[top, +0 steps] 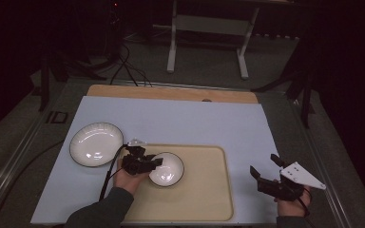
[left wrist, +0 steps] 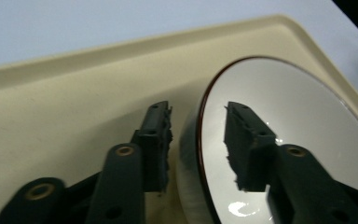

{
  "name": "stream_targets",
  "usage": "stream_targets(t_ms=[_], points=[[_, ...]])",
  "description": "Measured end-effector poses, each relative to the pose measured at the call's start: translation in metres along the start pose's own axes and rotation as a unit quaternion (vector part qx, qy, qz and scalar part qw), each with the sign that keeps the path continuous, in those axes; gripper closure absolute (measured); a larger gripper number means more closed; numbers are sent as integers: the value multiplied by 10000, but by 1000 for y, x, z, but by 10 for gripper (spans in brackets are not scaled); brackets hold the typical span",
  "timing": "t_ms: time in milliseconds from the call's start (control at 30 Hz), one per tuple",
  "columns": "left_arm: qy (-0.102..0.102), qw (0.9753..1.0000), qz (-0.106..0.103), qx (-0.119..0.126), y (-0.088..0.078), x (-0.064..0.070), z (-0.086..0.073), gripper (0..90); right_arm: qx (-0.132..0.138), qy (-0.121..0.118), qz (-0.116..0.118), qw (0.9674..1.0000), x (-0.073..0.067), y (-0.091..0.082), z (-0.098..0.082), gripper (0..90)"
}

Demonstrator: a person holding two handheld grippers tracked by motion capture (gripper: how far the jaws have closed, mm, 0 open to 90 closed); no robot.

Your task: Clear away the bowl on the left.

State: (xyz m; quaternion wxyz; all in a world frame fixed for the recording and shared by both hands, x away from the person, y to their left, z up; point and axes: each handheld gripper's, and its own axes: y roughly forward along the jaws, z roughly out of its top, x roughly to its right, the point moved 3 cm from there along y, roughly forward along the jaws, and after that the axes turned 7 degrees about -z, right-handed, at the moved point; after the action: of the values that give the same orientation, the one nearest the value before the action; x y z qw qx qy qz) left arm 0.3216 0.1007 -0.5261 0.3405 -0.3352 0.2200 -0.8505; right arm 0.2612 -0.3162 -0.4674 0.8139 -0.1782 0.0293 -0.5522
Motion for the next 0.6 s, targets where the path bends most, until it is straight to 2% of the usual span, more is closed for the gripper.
stream_targets(t_ms=[133,367,500,600], points=[[151,9997,153,146,-8,0,4,502,4,-3,-2,10000,0,0,0,147],[255,9984,224,442,-25,-4,11,469,2,0,0,10000,0,0,0,147],[337,9961,392,721,-43,-9,15,462,15,1,1,10000,0,-1,0,147],[514,9921,628,959,-57,-10,17,462,12,7,3,10000,0,-1,0,147]])
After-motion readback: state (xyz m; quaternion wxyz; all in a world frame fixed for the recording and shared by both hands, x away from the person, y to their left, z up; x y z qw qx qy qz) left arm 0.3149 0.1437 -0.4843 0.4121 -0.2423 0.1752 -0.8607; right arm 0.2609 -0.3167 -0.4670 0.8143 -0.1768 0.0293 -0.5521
